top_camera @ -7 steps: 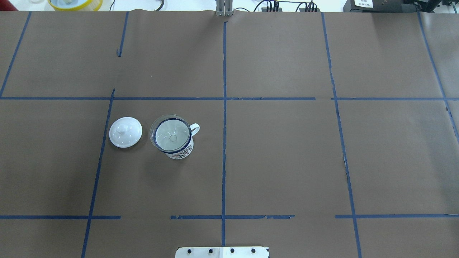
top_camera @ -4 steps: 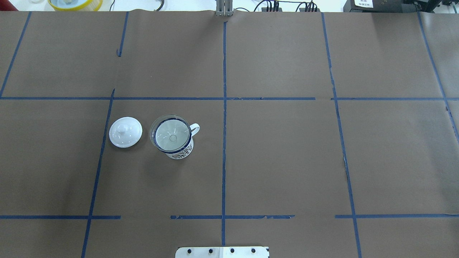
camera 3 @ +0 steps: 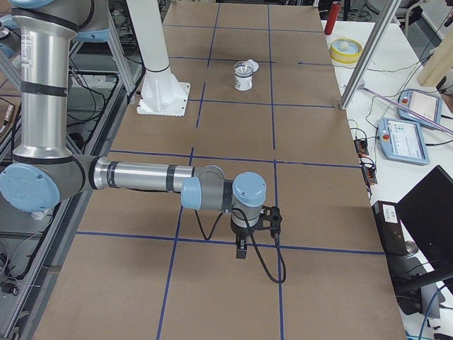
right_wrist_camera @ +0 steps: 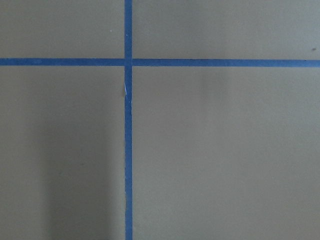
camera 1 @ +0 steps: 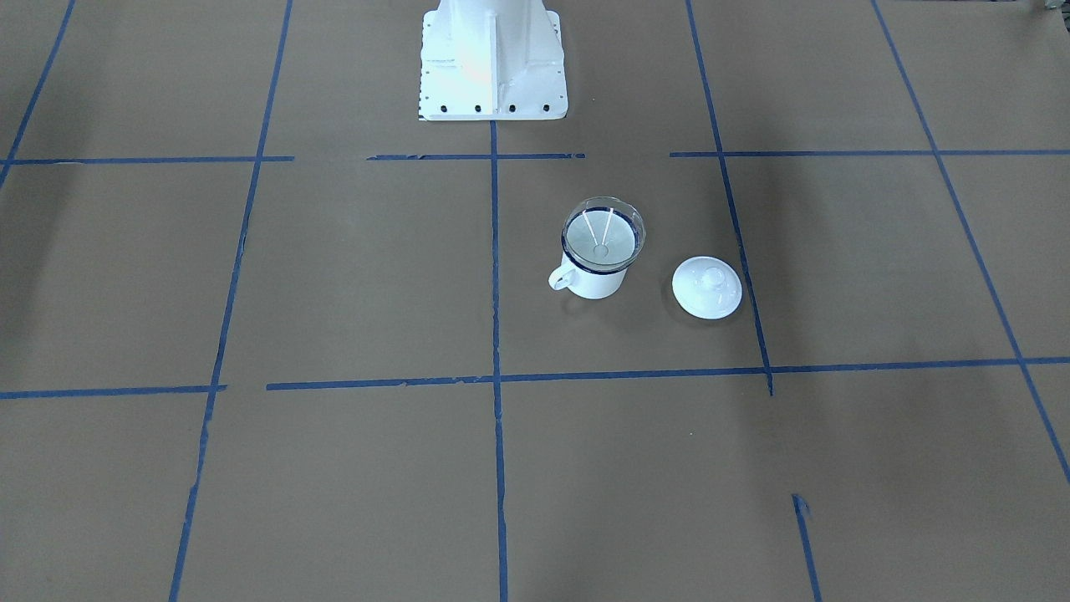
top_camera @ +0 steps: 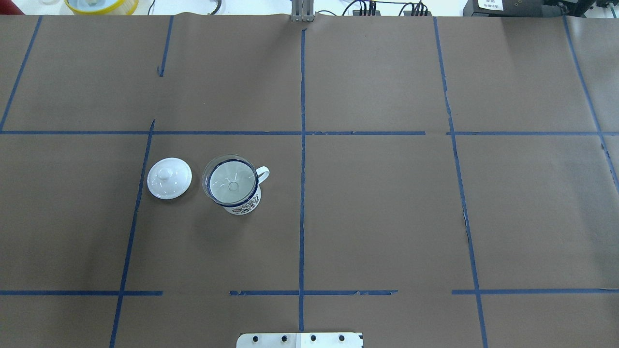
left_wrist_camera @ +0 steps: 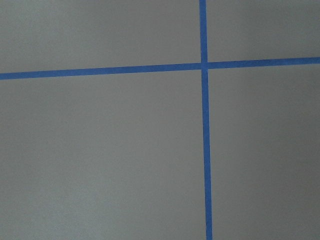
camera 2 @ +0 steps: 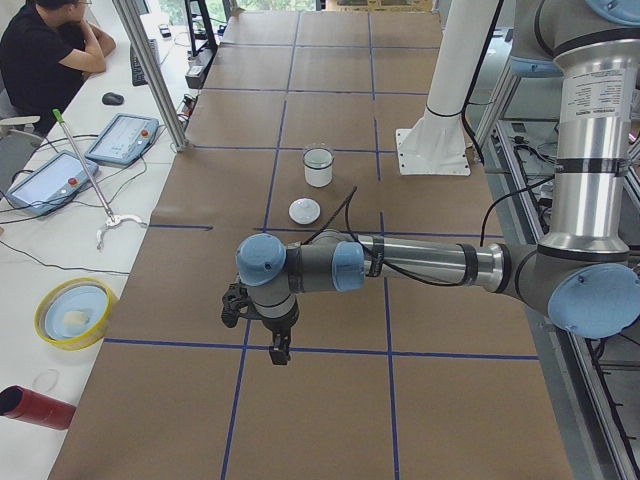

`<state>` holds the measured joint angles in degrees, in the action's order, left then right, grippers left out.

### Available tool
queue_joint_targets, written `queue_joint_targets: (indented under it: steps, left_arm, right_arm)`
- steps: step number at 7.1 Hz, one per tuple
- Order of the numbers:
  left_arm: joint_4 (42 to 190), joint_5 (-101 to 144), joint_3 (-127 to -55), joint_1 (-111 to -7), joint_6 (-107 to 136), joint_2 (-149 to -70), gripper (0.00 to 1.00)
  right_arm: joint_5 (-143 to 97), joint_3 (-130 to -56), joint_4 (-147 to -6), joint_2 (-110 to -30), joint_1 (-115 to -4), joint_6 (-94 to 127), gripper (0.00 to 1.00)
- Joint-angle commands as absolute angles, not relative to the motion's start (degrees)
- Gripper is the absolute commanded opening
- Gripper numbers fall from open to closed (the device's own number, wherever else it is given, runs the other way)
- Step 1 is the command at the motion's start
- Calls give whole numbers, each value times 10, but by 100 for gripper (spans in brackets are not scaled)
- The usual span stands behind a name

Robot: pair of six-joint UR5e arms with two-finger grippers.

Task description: Place funnel on cup

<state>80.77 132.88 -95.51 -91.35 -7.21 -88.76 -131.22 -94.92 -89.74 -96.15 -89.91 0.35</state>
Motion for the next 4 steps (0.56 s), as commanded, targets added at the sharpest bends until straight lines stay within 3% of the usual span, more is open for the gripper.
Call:
queue_joint_targets:
  steps: [1,4]
  left_arm:
    - [807,1330,-958,-913,-72,-890,100]
    - [809,1330,-958,-913,-73,-890,100]
  right_arm:
    - [-1312,-949,-897,-962,-899,4,100]
    - [-1312,-949,-897,-962,-899,4,100]
